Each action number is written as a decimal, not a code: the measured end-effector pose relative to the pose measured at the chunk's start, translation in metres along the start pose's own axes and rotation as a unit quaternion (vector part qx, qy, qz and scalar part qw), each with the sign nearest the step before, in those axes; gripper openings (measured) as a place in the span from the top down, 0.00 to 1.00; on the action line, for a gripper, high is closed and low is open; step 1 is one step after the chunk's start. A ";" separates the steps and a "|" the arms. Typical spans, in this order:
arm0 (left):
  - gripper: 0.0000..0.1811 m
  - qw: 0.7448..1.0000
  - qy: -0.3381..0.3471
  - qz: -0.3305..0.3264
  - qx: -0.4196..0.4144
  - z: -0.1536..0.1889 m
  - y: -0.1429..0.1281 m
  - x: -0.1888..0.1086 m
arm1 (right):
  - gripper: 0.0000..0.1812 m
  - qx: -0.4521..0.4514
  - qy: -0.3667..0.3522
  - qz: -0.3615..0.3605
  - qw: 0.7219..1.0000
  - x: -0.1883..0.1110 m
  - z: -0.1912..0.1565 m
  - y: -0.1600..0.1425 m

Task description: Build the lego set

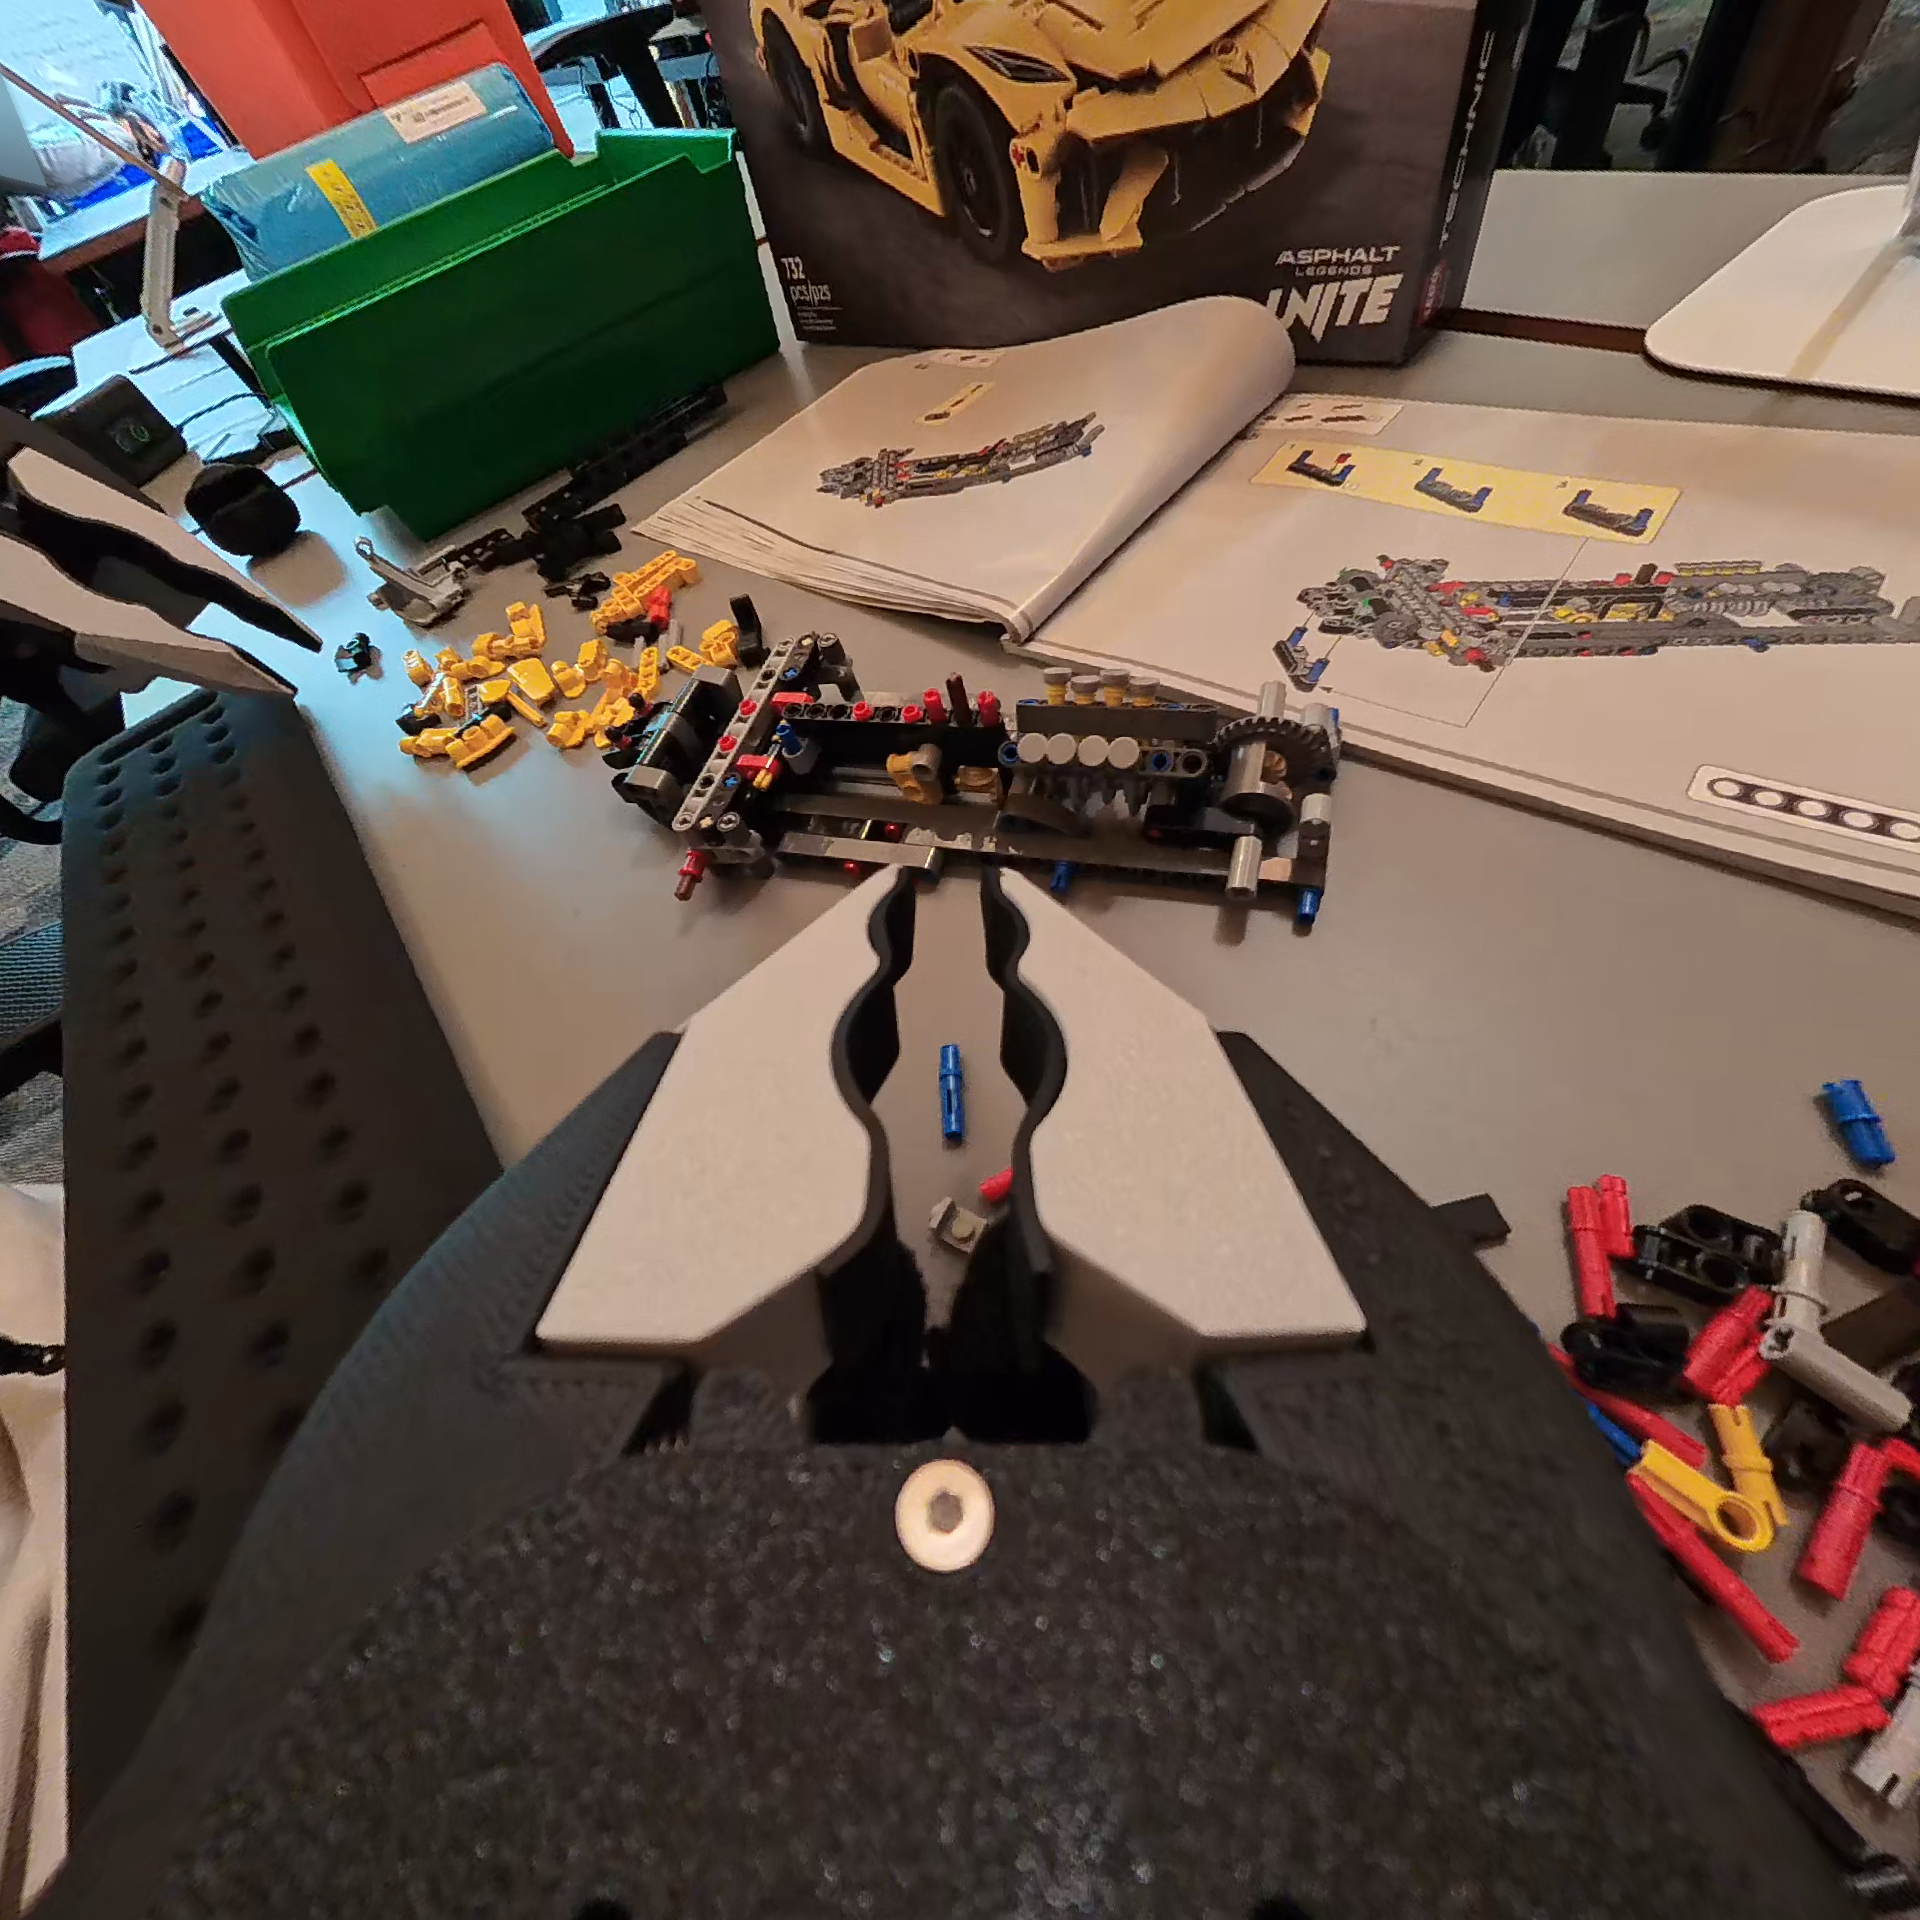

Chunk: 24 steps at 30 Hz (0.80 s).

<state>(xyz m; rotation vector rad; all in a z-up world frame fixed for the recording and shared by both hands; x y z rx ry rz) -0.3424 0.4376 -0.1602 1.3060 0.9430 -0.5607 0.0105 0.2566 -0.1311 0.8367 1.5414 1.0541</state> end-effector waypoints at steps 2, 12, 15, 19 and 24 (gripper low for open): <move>0.86 1.000 0.011 -0.001 0.004 -0.005 -0.001 -0.001 | 0.94 -0.001 -0.001 0.000 1.000 0.000 0.000 0.000; 0.86 0.999 0.050 0.006 -0.017 -0.027 0.001 -0.009 | 0.94 -0.003 -0.001 -0.002 1.000 0.000 -0.001 -0.001; 0.86 0.997 0.067 0.010 -0.033 -0.038 0.003 -0.011 | 0.94 0.005 0.005 -0.009 1.000 0.001 -0.001 -0.002; 0.86 0.995 0.091 0.014 -0.049 -0.051 0.008 -0.010 | 0.94 0.006 0.005 -0.007 1.000 0.001 -0.001 -0.002; 0.86 0.988 0.121 0.021 -0.099 -0.074 0.015 -0.008 | 0.94 0.006 0.005 -0.008 1.000 0.001 0.000 -0.003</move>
Point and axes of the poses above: each gripper's, where its closed fingertips meet, x out along the fingers, y out of its top, z = x × y across the jaws, the point moved 3 cm from there along -x, back along the fingers, and after that the axes turned 9 degrees about -x, right-handed, at the moved point
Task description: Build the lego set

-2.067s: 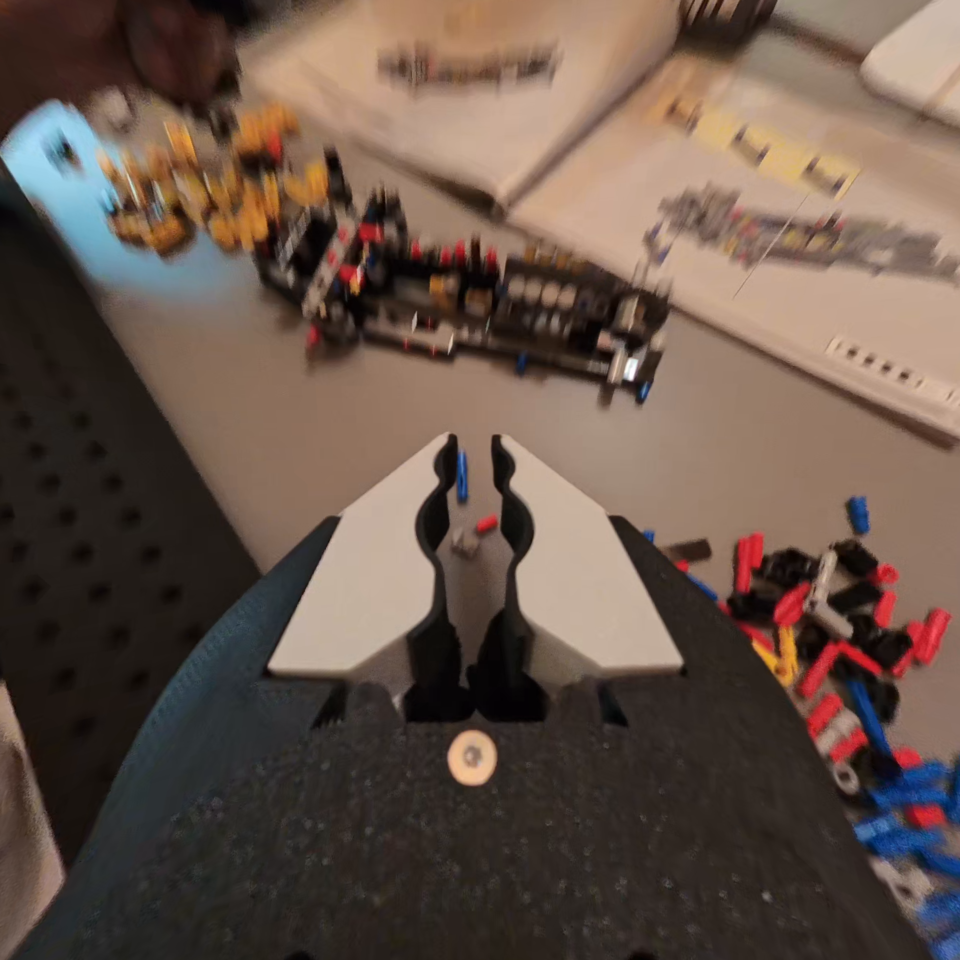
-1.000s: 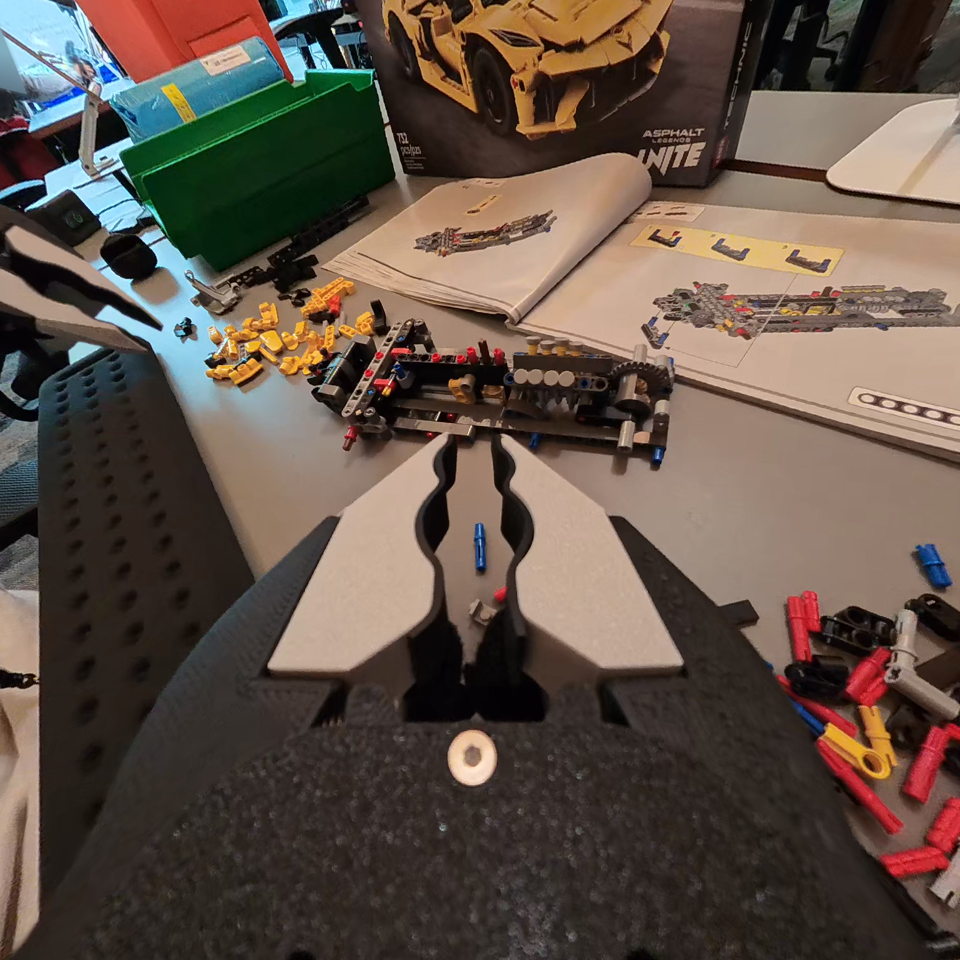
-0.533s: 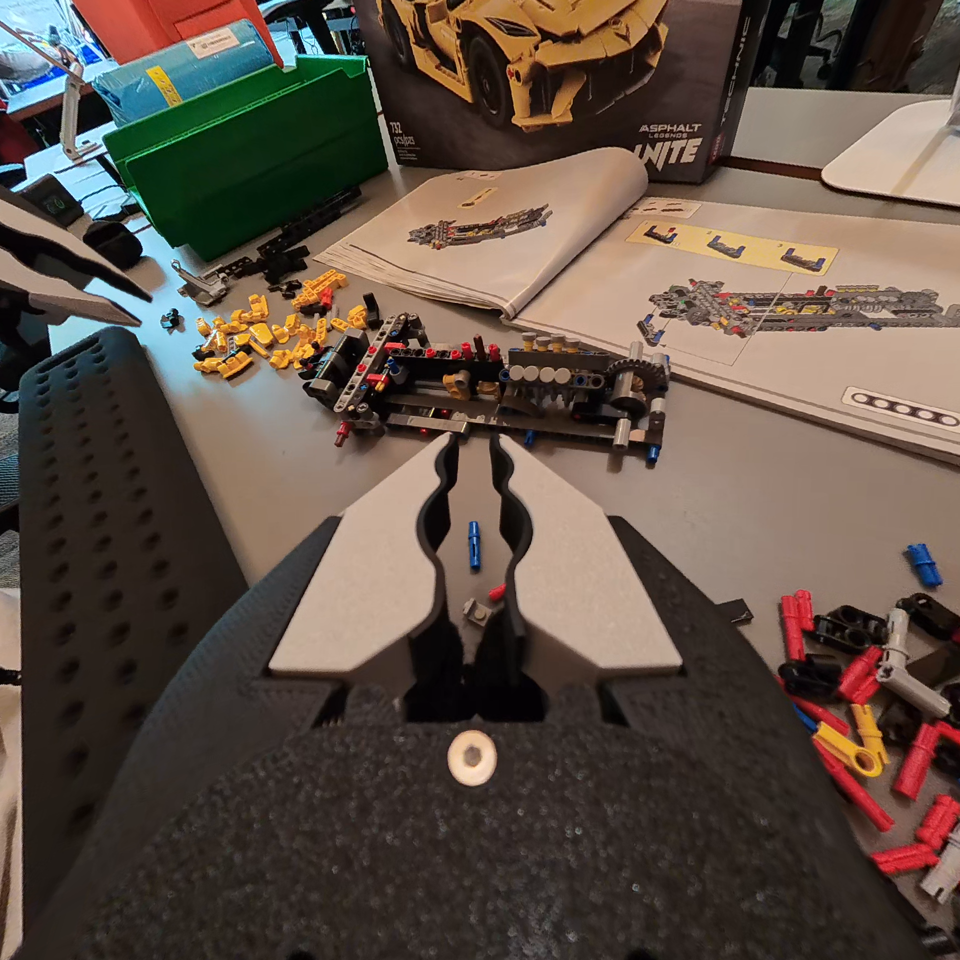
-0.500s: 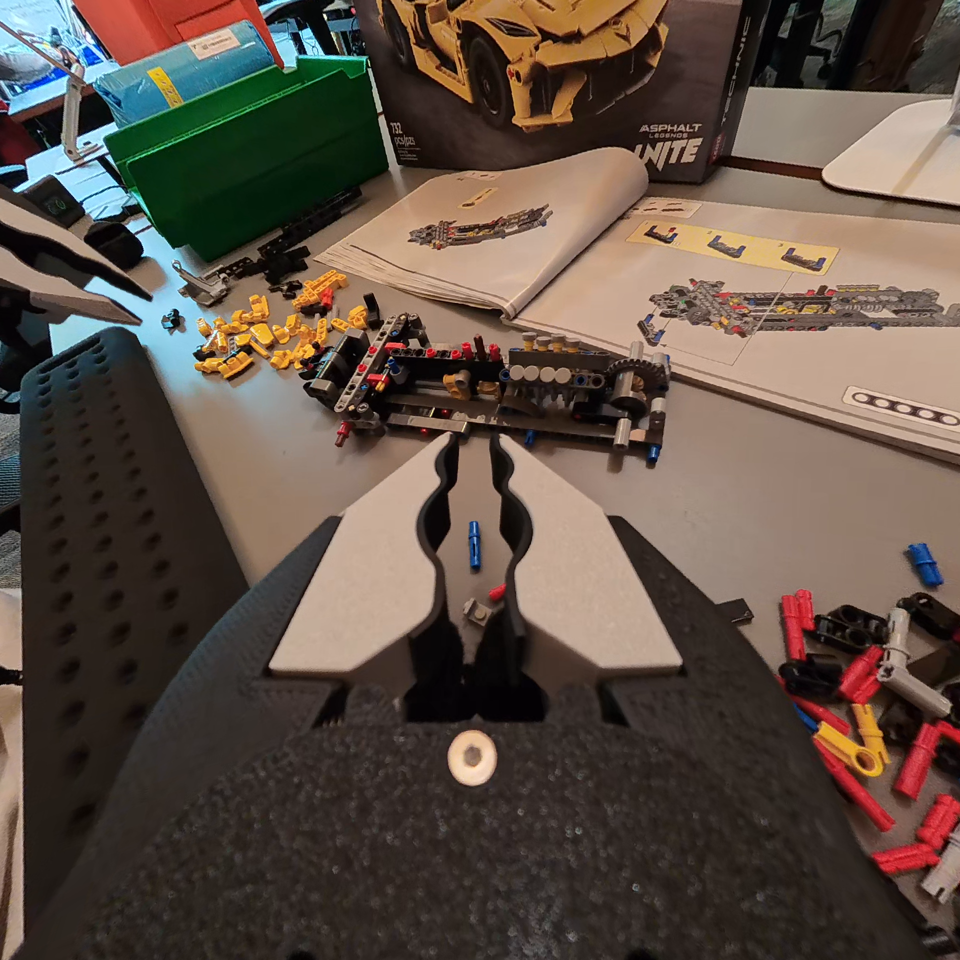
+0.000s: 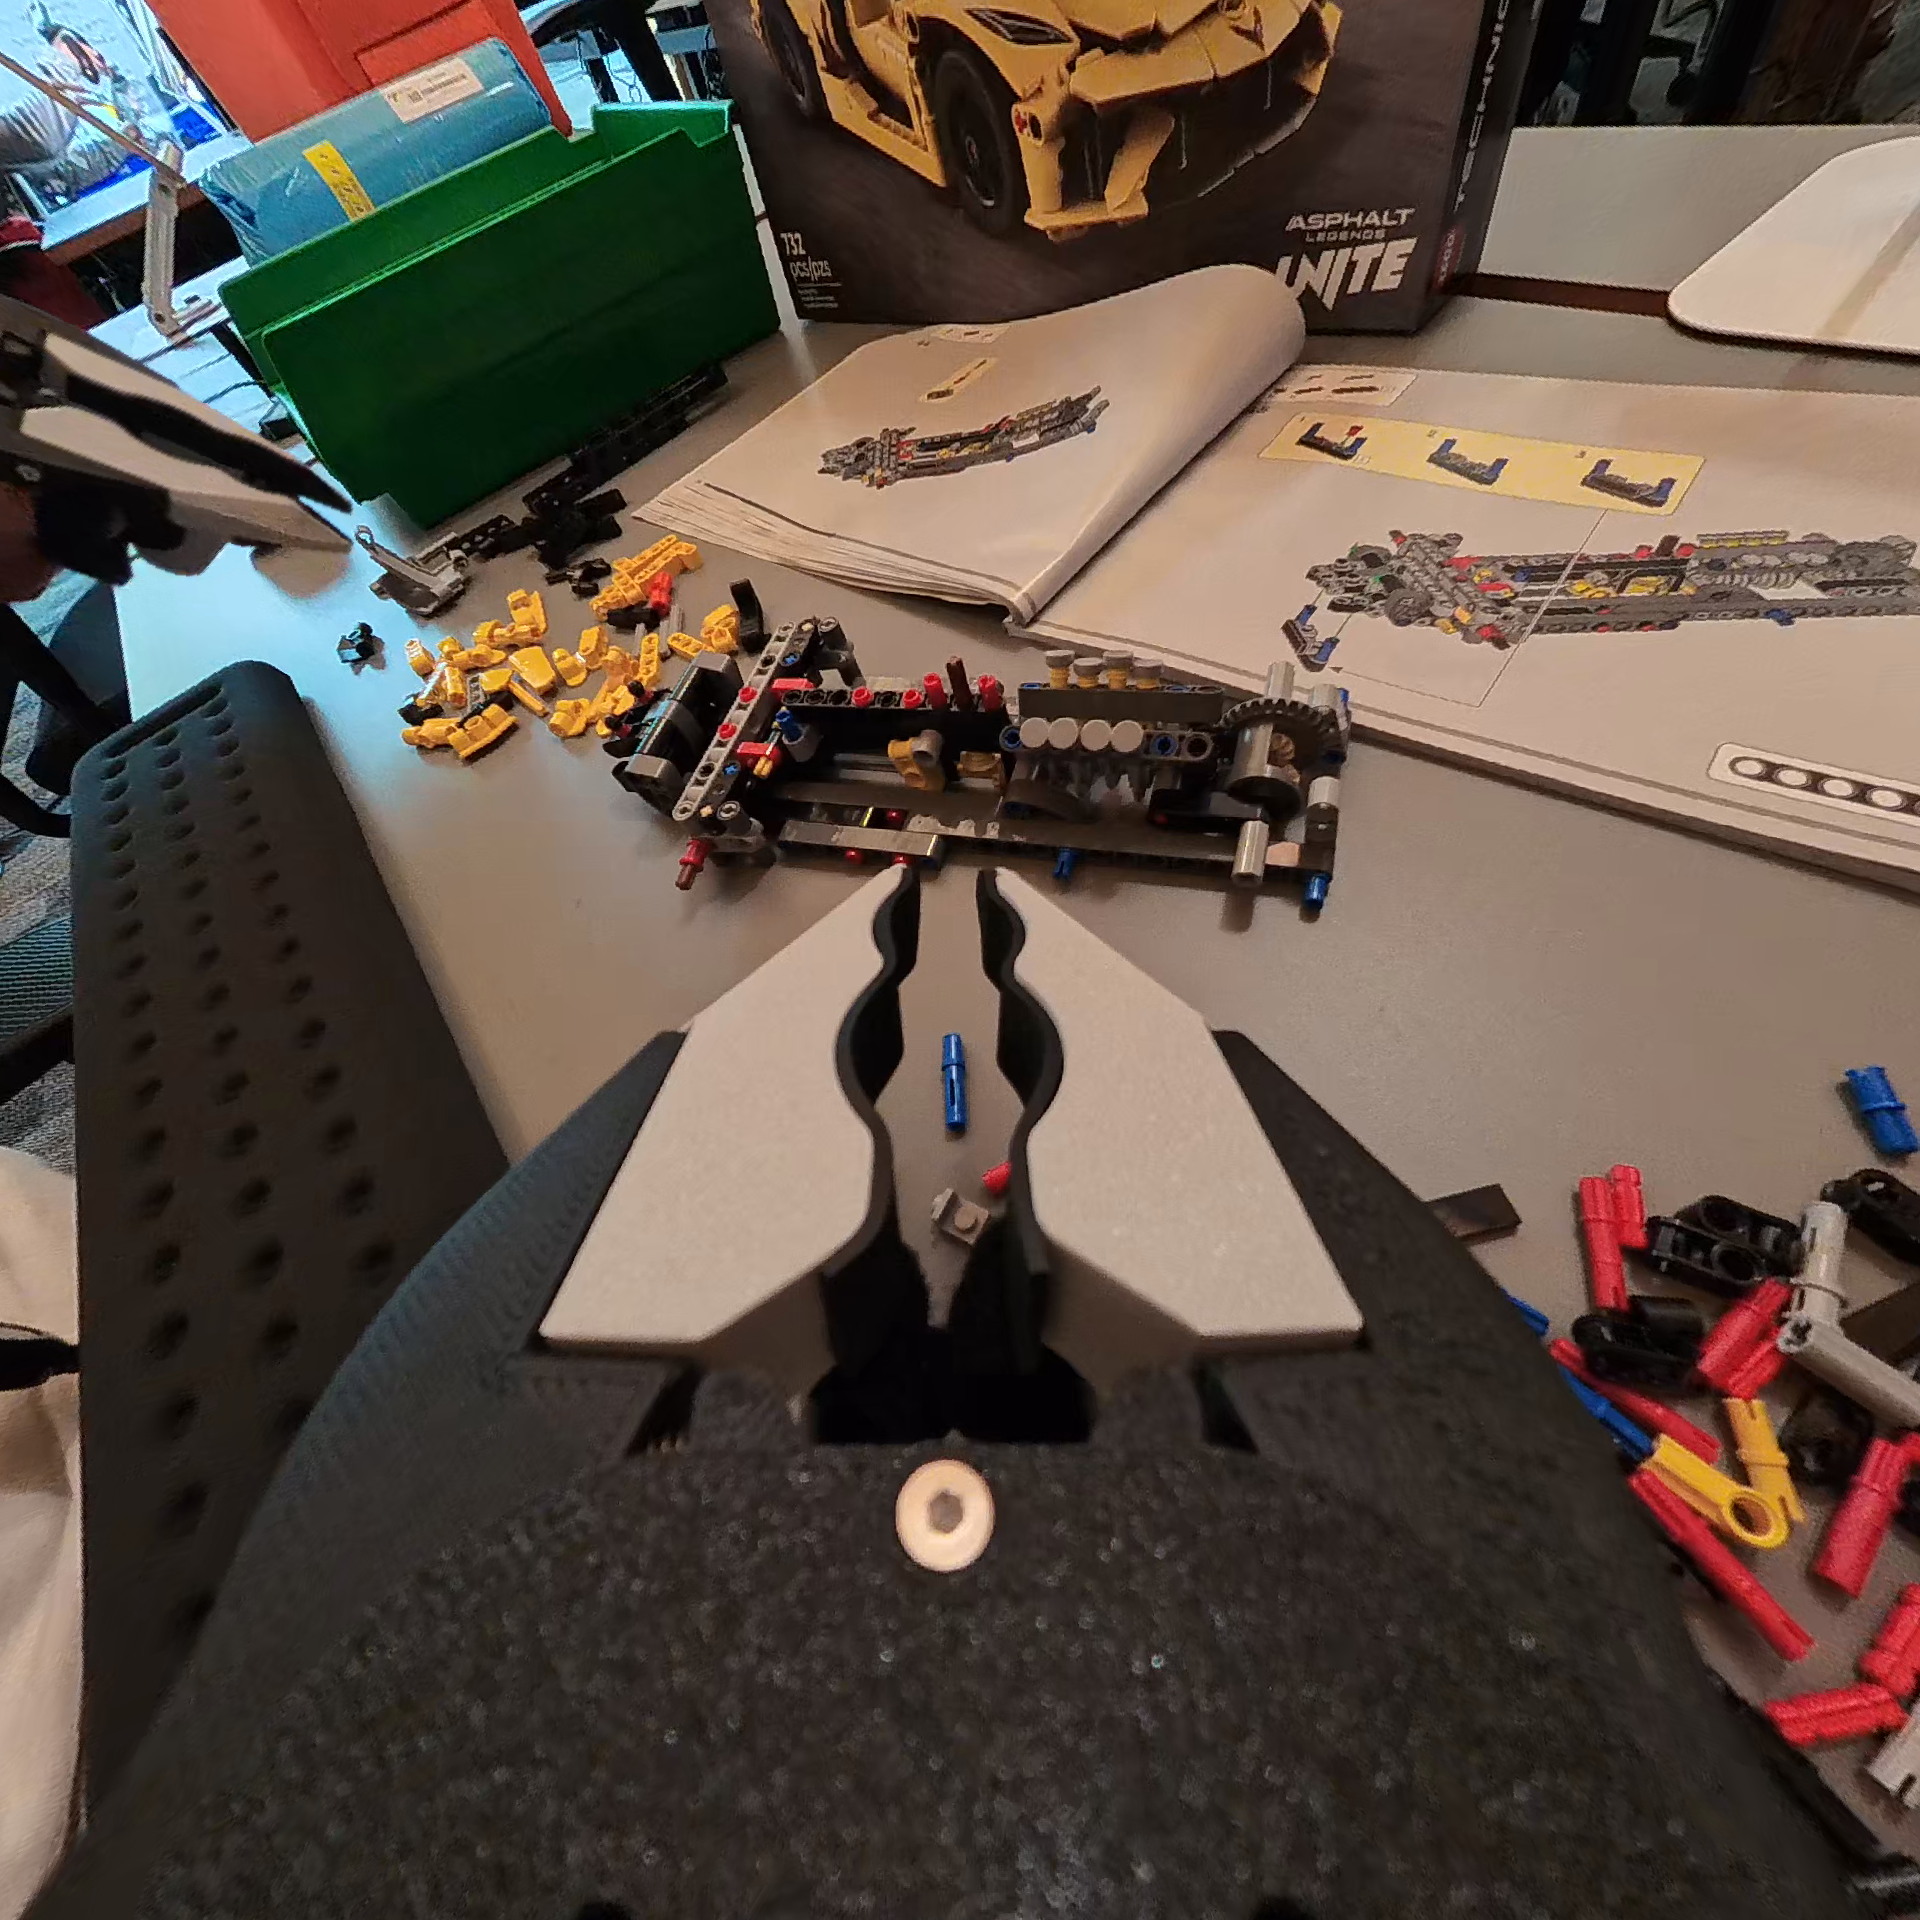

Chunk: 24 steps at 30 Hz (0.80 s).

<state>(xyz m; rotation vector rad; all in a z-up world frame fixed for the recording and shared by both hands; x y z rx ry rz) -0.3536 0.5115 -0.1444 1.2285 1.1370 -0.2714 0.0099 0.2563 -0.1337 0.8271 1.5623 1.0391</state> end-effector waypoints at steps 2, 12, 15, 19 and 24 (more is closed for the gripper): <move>0.86 1.000 0.018 0.002 -0.021 -0.011 0.003 0.001 | 0.95 0.000 -0.001 0.001 1.000 0.000 0.001 0.000; 0.86 0.999 0.021 -0.019 -0.022 -0.022 -0.015 -0.009 | 0.94 0.002 0.002 0.000 1.000 0.001 0.000 0.000; 0.86 1.000 -0.012 -0.024 0.002 -0.007 -0.022 -0.010 | 0.94 0.002 0.002 -0.002 1.000 0.001 0.000 -0.001; 0.86 0.999 -0.044 -0.003 0.010 0.009 -0.015 -0.010 | 0.94 0.001 0.000 -0.001 1.000 0.001 0.000 0.000; 0.86 0.998 -0.060 0.022 0.016 0.019 0.002 -0.011 | 0.95 0.004 -0.004 0.005 1.000 -0.001 0.002 0.001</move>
Point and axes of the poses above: each gripper's, where its closed fingertips meet, x out along the fingers, y out of its top, z = x × y across the jaws, the point moved 3 cm from there along -x, back along the fingers, and after that the axes turned 9 degrees about -x, right-handed, at the moved point
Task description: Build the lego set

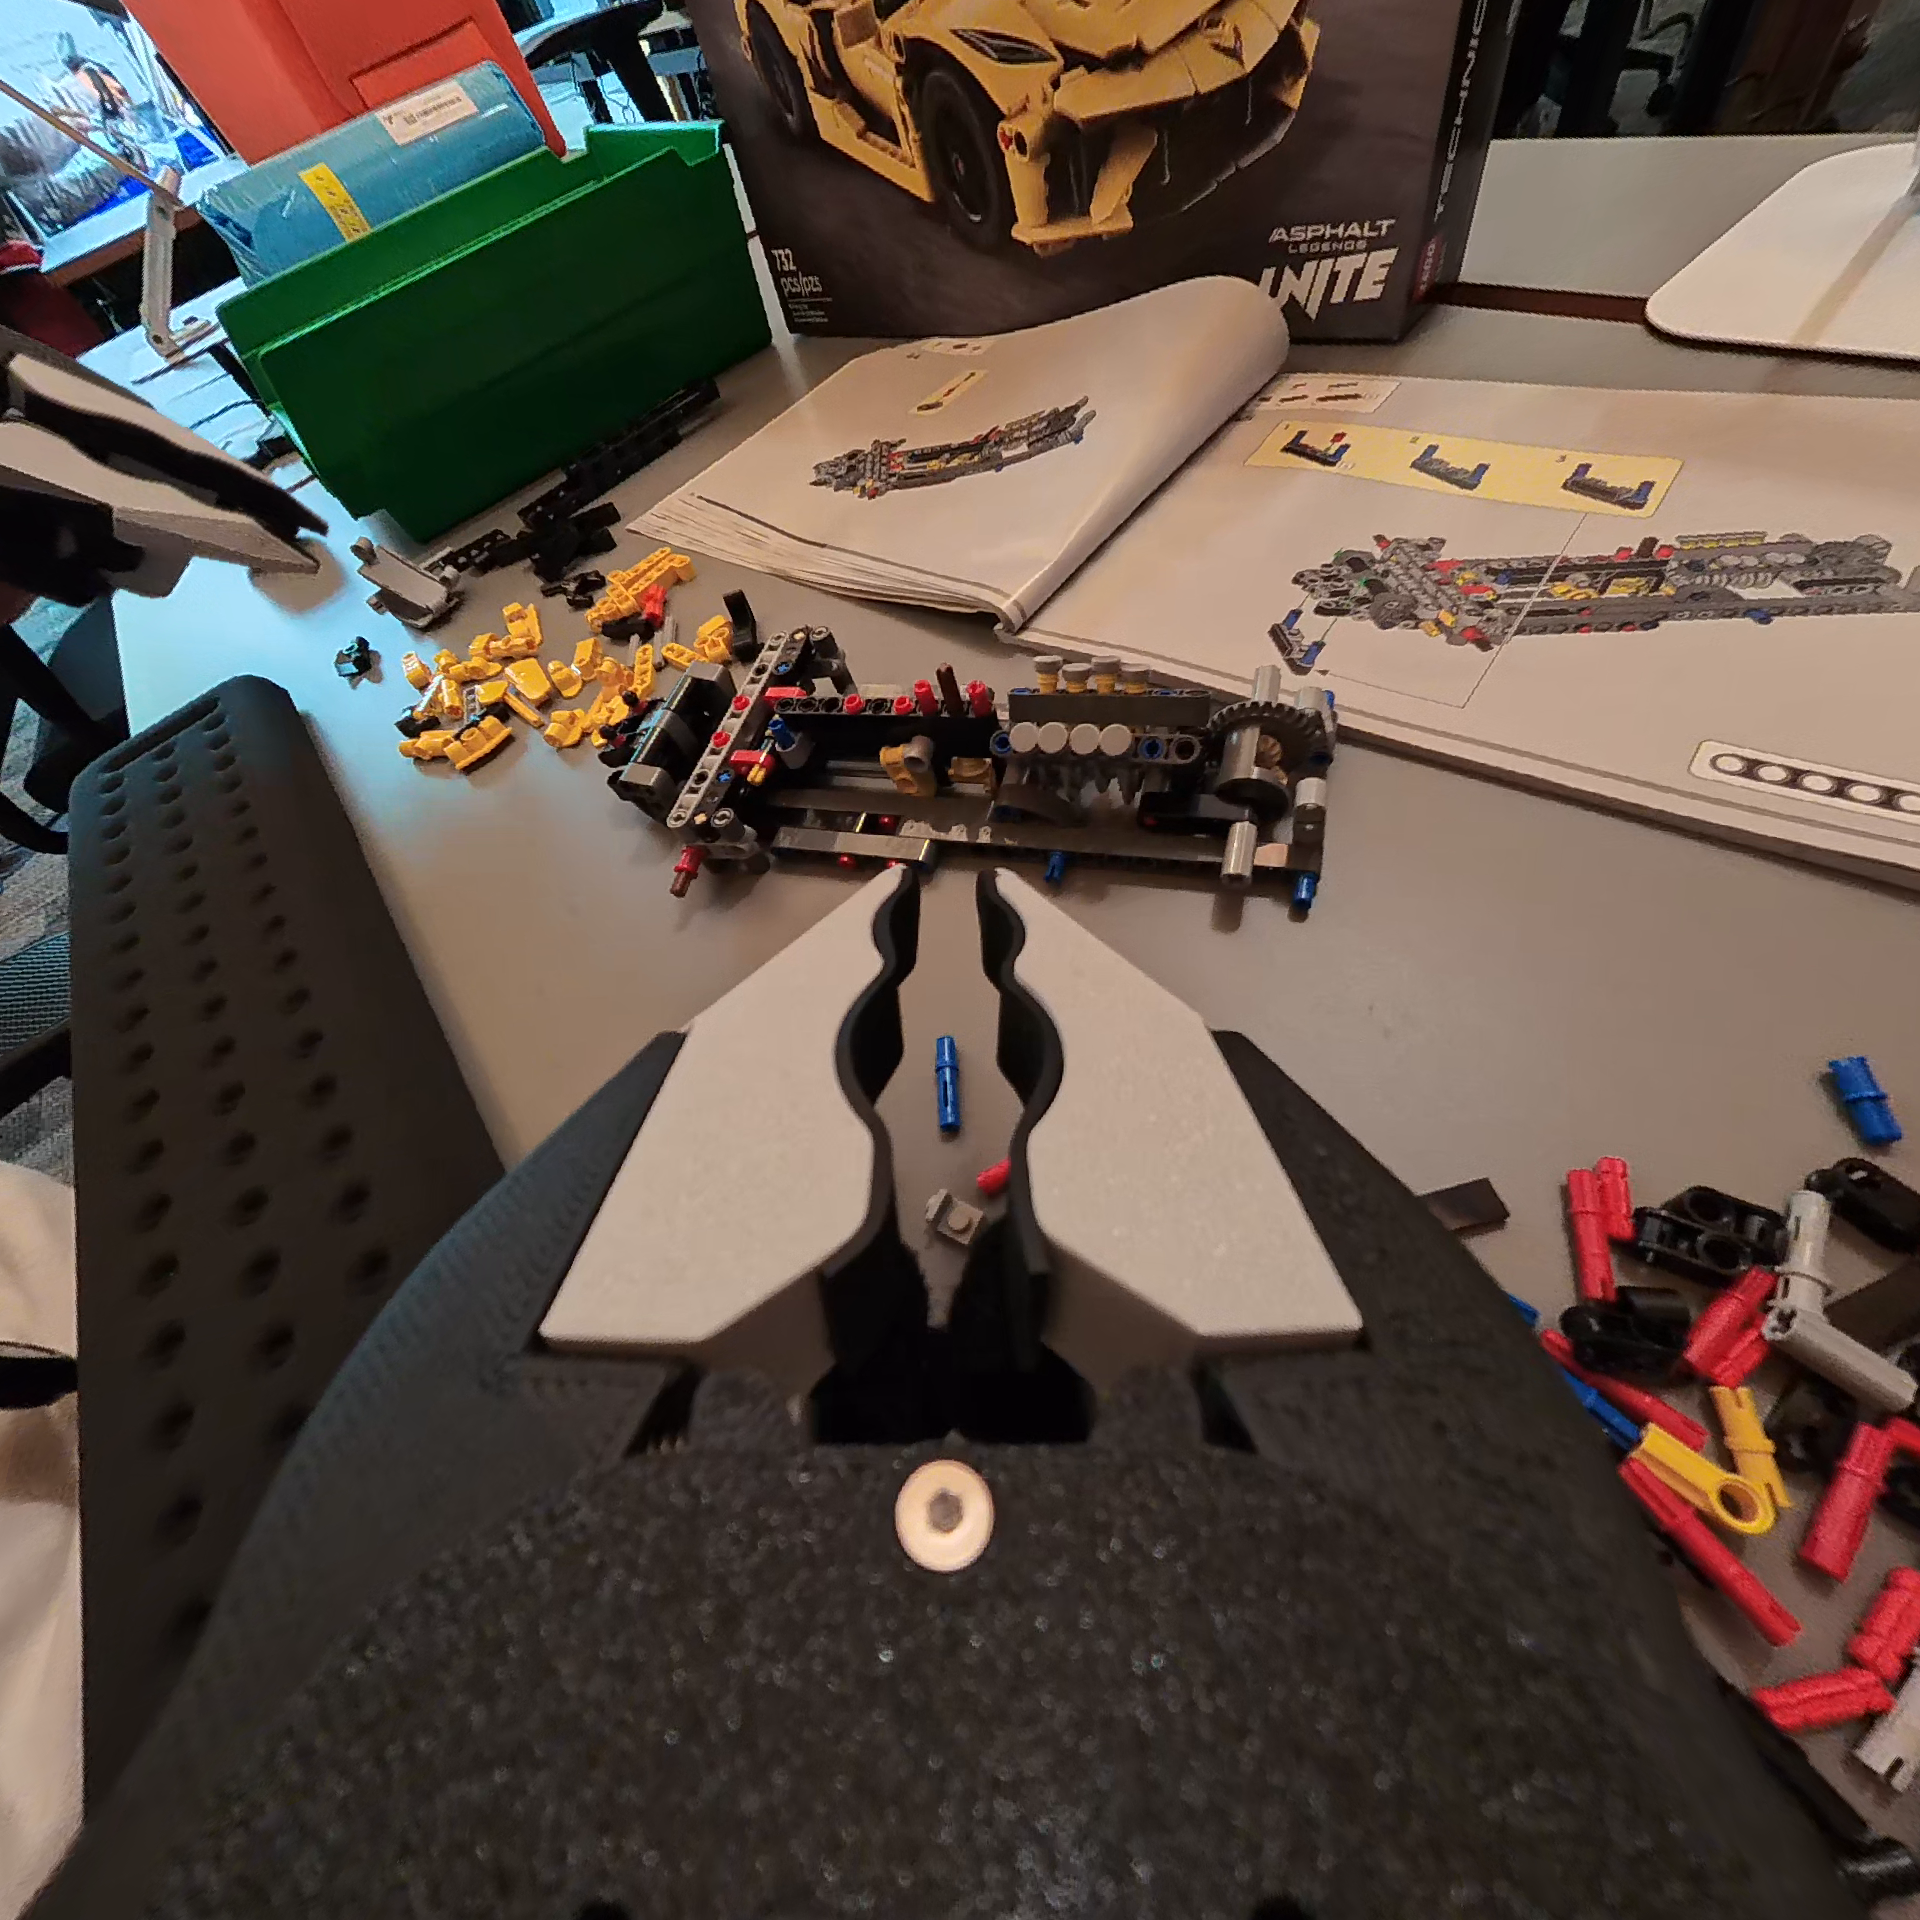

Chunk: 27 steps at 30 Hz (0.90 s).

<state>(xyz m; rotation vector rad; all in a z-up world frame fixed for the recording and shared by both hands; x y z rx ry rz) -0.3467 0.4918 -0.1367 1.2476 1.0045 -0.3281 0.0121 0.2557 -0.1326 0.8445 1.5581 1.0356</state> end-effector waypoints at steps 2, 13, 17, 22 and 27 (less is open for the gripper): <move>0.86 1.000 0.002 -0.001 0.002 0.000 0.003 0.000 | 0.95 0.003 0.000 0.003 1.000 -0.001 0.001 0.001; 0.86 1.000 -0.004 -0.010 0.001 0.005 0.030 0.015 | 0.94 0.012 -0.061 0.012 0.998 -0.008 0.021 0.003; 0.87 1.000 -0.013 -0.026 0.011 0.018 0.033 0.033 | 0.94 0.011 -0.134 0.004 0.991 -0.014 0.043 0.002; 0.87 0.998 -0.024 -0.058 0.019 0.028 0.043 0.053 | 0.94 0.016 -0.147 0.009 0.989 -0.016 0.052 0.002; 0.87 0.996 -0.053 -0.063 0.028 0.043 0.067 0.069 | 0.96 0.039 -0.118 0.000 0.992 -0.012 0.049 -0.001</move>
Point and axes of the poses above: each gripper's, where its closed fingertips meet, x out along the fingers, y out of its top, z = x × y across the jaws, the point moved 3 cm from there along -x, back along the fingers, and after that the axes turned 9 degrees about -x, right-handed, at the moved point
